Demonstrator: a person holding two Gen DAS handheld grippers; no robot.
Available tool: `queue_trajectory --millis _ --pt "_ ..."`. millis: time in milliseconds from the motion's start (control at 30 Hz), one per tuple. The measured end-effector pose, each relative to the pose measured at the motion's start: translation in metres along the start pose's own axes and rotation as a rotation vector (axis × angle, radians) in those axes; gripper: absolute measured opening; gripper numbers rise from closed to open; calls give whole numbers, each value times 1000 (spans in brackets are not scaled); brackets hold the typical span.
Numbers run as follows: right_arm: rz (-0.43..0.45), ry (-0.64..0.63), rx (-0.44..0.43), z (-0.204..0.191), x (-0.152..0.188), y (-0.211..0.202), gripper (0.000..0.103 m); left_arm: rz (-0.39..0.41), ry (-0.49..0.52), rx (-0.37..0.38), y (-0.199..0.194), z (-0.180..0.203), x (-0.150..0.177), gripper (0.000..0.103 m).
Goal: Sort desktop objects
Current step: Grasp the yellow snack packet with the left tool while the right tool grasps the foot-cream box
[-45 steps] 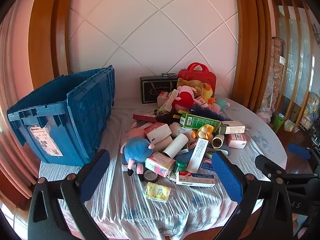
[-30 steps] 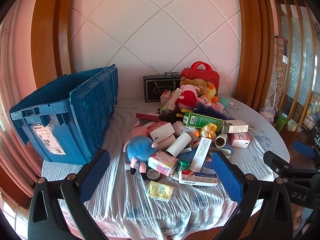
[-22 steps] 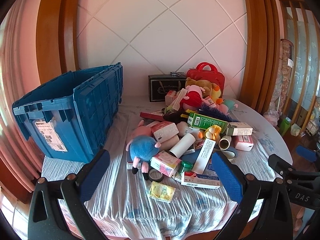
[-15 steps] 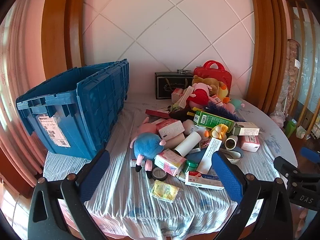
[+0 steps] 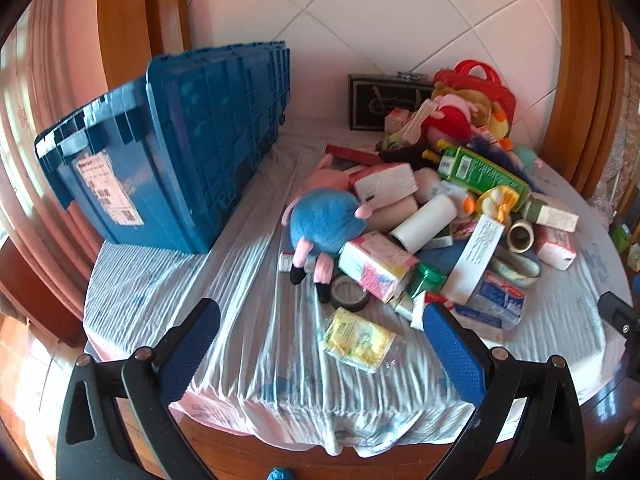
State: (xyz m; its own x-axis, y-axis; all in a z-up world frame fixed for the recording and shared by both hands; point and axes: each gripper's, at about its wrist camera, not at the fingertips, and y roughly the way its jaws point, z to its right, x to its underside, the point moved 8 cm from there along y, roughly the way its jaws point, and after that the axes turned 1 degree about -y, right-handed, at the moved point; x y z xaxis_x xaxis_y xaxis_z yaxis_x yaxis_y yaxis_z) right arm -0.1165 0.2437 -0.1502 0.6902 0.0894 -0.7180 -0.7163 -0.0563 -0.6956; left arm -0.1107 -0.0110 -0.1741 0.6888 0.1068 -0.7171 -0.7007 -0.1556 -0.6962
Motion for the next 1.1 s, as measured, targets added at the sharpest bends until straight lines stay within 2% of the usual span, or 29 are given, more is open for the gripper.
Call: queue_trajectory --millis 100,367,433,467,567,700,733,867,1000,1100 --pt "-56 -19 -52 -1 12 38 103 -88 17 -30 39 -1 26 100" --pt "-169 -56 -59 -8 41 111 103 -239 38 65 120 42 66 94" --pt "-188 -72 -70 -14 45 122 103 -274 57 85 135 48 74 81" --pt "-194 -84 -70 -17 47 128 103 -295 68 81 141 46 79 79" --pt "-218 -124 -74 -30 53 140 103 -299 71 49 141 24 85 79" --pt "-238 -185 -77 -48 57 152 103 -276 68 -90 140 -30 79 79" --pt "-238 -200 -73 -53 57 155 103 -284 55 -104 140 -41 77 79" --pt "-231 -244 -89 -67 55 161 103 -276 -52 -50 126 -50 68 79" --pt "-231 -288 -84 -71 53 166 103 -284 -133 21 123 -17 65 79" --pt "-236 -293 -97 -70 54 169 103 -334 -182 20 137 10 72 79"
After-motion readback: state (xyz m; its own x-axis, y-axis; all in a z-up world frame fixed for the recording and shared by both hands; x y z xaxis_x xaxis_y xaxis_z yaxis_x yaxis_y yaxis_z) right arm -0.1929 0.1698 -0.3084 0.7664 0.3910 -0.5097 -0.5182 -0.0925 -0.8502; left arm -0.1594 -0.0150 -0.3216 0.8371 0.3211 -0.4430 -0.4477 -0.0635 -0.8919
